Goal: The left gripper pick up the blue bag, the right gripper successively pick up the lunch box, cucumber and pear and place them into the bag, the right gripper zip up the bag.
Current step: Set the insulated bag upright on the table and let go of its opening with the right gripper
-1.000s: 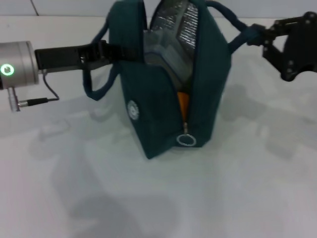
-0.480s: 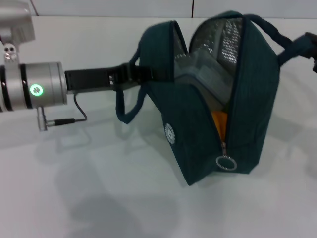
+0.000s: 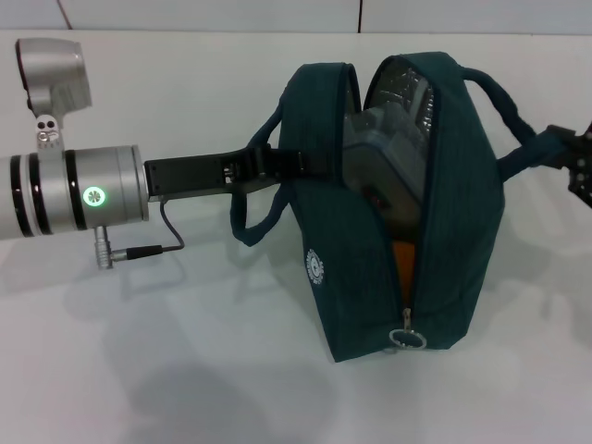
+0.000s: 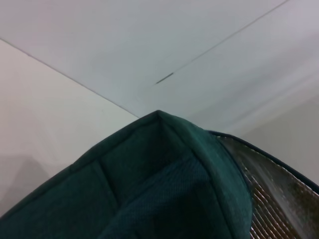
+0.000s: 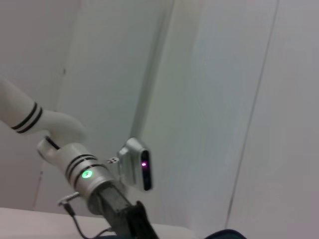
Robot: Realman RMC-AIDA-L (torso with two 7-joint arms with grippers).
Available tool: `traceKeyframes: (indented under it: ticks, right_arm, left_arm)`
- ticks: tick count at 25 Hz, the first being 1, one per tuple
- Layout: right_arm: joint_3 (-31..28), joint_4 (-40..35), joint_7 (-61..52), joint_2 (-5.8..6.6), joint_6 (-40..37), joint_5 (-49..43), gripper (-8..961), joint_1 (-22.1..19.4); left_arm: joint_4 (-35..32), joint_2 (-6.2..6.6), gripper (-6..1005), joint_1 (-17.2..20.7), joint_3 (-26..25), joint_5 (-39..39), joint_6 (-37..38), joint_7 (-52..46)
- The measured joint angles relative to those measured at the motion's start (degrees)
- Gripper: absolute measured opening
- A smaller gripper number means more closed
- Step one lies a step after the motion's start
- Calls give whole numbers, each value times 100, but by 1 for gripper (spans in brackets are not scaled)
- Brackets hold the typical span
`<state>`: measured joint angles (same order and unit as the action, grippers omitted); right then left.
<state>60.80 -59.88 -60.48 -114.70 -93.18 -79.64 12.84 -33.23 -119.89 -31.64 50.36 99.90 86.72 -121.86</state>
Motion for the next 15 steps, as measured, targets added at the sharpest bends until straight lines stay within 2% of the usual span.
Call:
traceKeyframes:
  ticks: [15]
  right_arm:
    - [-150,125,18,48,33,-388,97,266]
  left_arm:
    - [-7,0,51,-69,0,-33,-22,90]
